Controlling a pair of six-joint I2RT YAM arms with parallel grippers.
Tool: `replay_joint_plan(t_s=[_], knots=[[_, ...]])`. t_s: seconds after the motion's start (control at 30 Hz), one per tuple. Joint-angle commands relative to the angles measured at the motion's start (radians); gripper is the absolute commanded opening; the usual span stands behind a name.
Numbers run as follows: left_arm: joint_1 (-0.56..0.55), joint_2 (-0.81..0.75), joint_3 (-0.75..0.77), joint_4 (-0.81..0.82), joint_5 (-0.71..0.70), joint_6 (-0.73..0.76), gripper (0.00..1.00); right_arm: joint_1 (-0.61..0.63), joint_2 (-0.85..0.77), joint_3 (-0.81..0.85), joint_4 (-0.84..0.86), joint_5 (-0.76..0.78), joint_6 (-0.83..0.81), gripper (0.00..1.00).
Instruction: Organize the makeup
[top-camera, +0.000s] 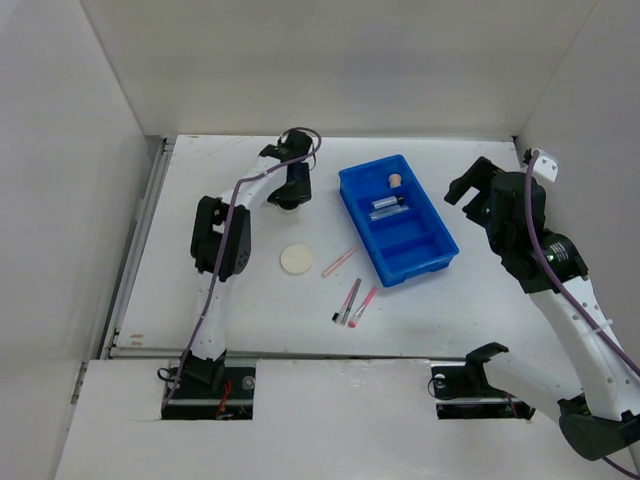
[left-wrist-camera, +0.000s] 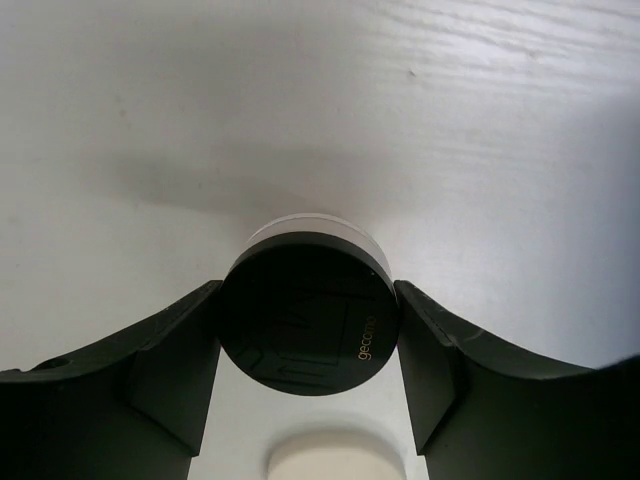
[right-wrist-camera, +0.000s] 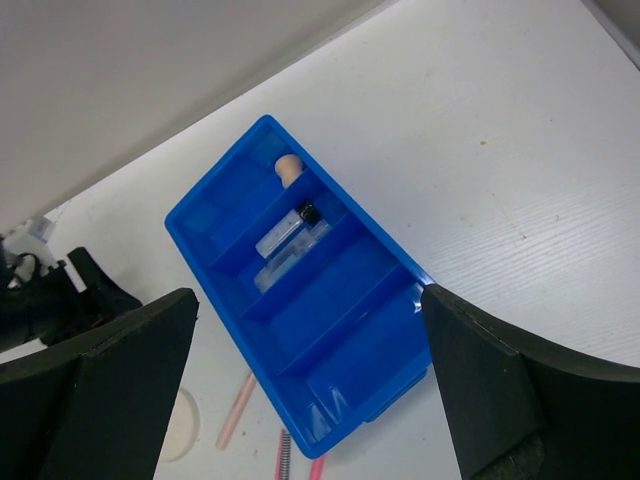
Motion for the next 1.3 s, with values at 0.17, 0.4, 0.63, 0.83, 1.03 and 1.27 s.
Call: replay_joint_plan(t_s=[0.17,0.4,0.63,0.83,1.03,1.27], knots=[[-0.175,-0.327,-0.054,0.004,0.125,0.149,0.22,-0.005,-0.006,0.018,0.016,0.018,0.025,1.00],[-0.338,-0.216,0.157,-0.025,0.333,0.181,0.22,-0.005,-0.047,0.009,0.006,0.036,0.034,1.00],[-0.427,-0.067,0.320,0.001,0.350,0.180,0.22,-0.005,-0.099,0.019,-0.034,0.082,0.034,1.00],[-0.427,0.008,0.363,0.011,0.399,0.146,0.27,-0.005,-0.130,0.019,-0.063,0.105,0.034,1.00],[-0.427,0.041,0.363,0.031,0.387,0.137,0.45,-0.005,-0.130,0.010,-0.063,0.105,0.034,1.00],[-0.436,0.012,0.363,0.031,0.425,0.137,0.82,-0.005,-0.130,0.010,-0.063,0.105,0.034,1.00]])
